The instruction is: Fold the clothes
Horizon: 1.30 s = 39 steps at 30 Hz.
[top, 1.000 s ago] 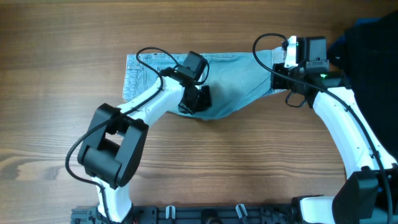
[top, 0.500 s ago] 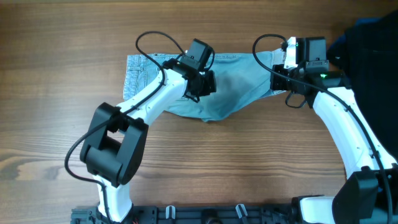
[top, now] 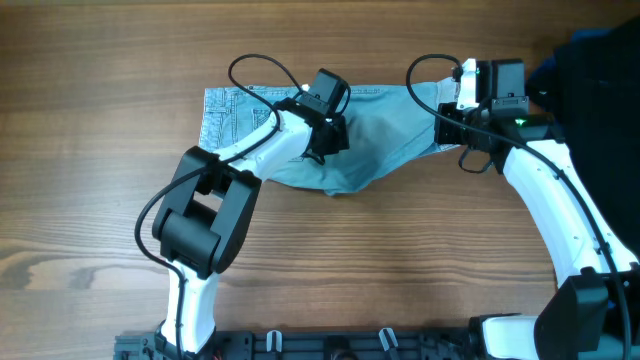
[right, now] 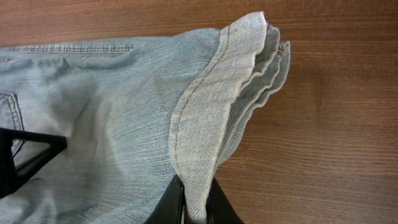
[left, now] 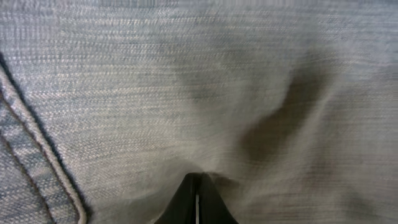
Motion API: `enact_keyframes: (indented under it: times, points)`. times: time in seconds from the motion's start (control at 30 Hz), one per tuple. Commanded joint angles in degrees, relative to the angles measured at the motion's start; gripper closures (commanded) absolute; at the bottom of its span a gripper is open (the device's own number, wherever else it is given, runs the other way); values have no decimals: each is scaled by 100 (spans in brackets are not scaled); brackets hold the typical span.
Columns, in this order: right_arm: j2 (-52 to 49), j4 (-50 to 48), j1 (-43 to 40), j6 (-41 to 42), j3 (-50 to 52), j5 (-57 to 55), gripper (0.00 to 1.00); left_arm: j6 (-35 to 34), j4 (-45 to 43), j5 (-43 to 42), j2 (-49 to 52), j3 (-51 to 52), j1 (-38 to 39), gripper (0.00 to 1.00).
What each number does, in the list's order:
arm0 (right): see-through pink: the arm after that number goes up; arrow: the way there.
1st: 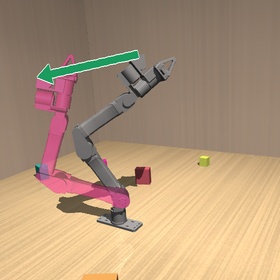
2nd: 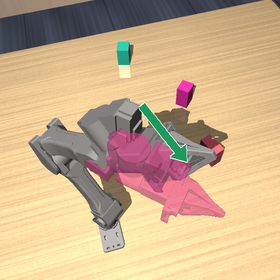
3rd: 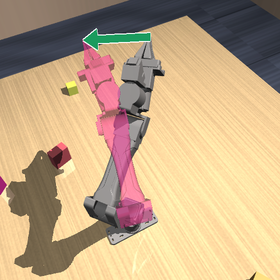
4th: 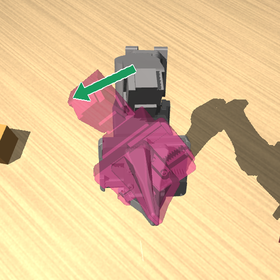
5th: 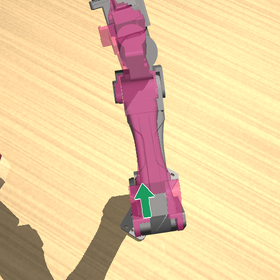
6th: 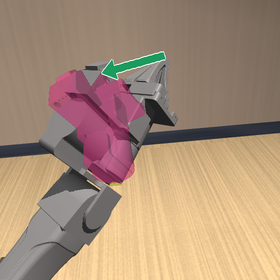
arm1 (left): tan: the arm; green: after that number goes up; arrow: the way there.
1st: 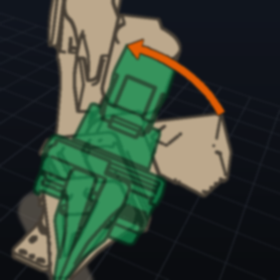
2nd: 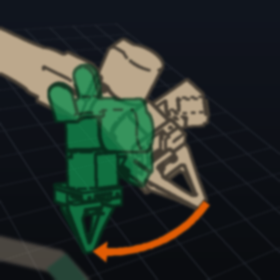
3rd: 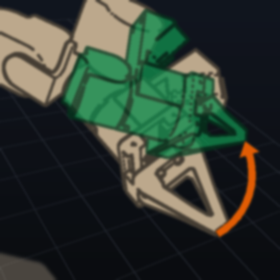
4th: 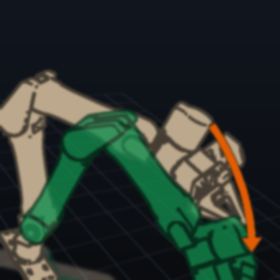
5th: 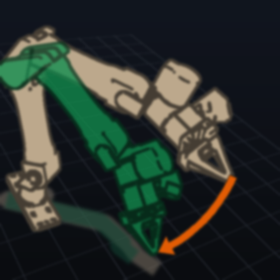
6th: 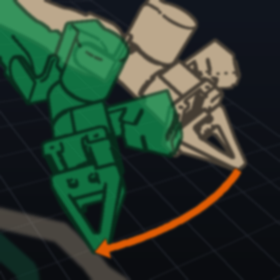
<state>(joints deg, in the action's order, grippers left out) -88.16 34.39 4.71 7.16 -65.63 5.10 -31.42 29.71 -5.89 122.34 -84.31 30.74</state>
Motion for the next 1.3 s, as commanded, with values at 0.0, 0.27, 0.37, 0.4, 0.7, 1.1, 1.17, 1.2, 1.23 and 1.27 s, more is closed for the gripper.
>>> enact_keyframes:
  times: [0.0,0.27,0.37,0.4,0.7,1.1,1.17,1.2,1.23,1.27]
  points:
    - [142,-48,-24,-107,-155,-15,96,-57,-70,-63,-363,-426,-118,96]
    - [142,-50,-24,-114,-155,-15,96,-61,-496,319,35,-472,-216,96]
    - [142,-72,-24,-116,-155,-17,96,-59,-490,278,369,-472,-170,96]
    - [142,-72,-24,-116,-155,-17,96,-59,-466,273,437,-472,-166,96]
    - [142,-76,-24,-116,-155,-17,96,-57,-664,275,289,-1121,-420,96]
    - [142,-72,-24,-116,-155,-15,96,-59,-798,684,1102,-1117,-413,96]
    - [142,-74,-24,-116,-155,-15,96,-57,-820,684,1182,-1117,-415,96]
    - [142,-90,-24,-116,-155,-15,96,-50,-933,682,1161,-1119,-415,96]
    - [144,-190,-24,-138,-155,-15,96,46,-1154,684,1058,-1121,-420,96]
    - [144,-278,-24,-267,-155,-13,96,129,-1303,691,901,-1145,-426,96]
